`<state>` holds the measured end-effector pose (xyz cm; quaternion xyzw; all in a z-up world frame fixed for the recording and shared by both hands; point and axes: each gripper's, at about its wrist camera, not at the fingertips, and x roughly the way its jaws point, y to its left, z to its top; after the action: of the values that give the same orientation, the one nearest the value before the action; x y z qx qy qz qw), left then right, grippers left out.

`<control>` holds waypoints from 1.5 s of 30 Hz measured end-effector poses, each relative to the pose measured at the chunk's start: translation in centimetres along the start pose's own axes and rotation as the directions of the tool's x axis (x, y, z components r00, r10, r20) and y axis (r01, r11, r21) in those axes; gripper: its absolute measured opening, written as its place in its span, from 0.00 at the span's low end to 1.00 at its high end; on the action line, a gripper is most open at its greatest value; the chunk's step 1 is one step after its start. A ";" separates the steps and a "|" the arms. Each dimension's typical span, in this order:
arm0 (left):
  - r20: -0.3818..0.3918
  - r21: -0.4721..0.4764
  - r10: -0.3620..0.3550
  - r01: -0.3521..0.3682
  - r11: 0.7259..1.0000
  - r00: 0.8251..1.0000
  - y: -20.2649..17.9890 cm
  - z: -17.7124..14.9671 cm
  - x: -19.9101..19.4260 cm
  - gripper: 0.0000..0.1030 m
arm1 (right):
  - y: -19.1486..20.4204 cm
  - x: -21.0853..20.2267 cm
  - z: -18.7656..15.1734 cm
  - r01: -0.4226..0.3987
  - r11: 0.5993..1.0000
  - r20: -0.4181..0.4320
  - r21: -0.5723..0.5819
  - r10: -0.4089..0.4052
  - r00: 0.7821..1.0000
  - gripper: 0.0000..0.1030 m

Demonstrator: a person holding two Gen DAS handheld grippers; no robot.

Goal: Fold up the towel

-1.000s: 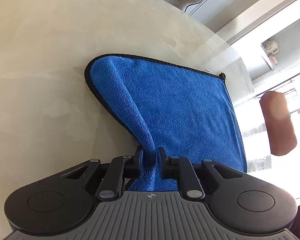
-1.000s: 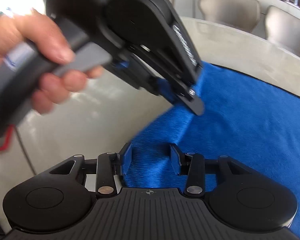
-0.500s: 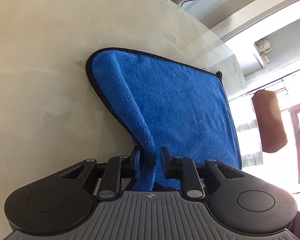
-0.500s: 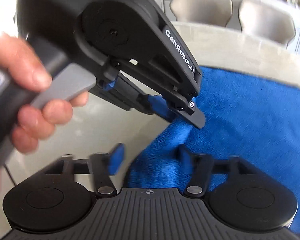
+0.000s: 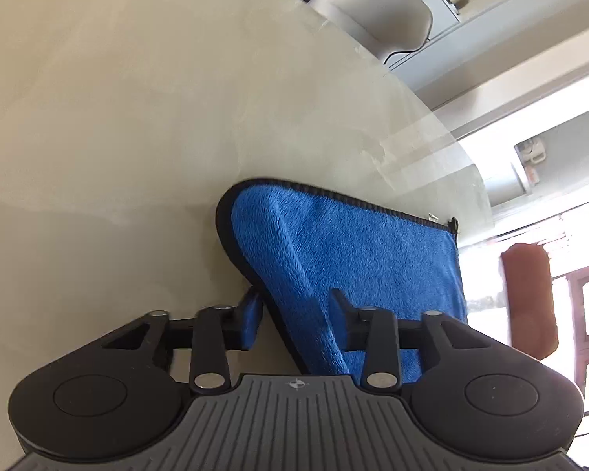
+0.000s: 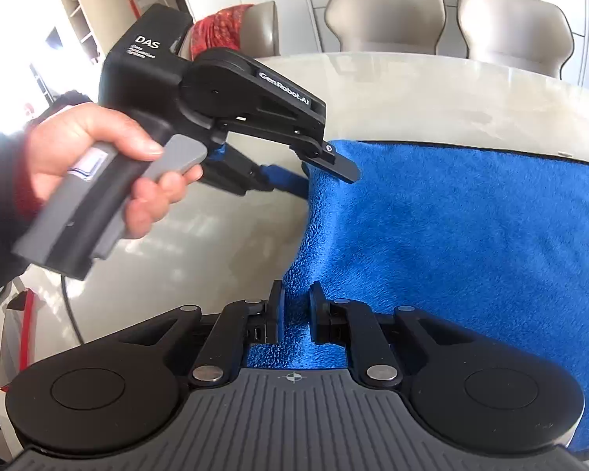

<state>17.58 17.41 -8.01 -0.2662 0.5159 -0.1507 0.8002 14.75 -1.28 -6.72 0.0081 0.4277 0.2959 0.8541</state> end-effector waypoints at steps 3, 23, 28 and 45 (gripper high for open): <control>0.004 0.061 0.000 0.000 0.998 1.000 -3.2 1.4 0.4 0.21 | -1.7 -1.2 0.0 -0.034 0.996 0.015 0.084 0.033 0.999 0.12; -0.094 0.324 0.000 0.031 0.945 0.996 -19.5 1.2 10.3 0.21 | -17.7 -10.0 -2.5 -0.114 0.869 0.217 0.482 0.007 0.976 0.12; -0.070 0.410 0.111 -0.073 0.909 0.991 -19.9 1.5 11.9 0.50 | -20.4 -9.2 -4.0 -0.091 0.869 0.124 0.487 0.034 0.992 0.18; -0.126 0.825 0.195 -0.006 0.565 0.973 -19.2 2.8 14.3 0.58 | -19.5 -9.3 -5.4 -0.215 0.880 0.016 0.424 0.230 0.973 0.42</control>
<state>26.79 -4.81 -6.61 0.1811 0.4805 -0.3525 0.7823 16.20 -23.44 -8.59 0.2368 0.4928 0.2921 0.7847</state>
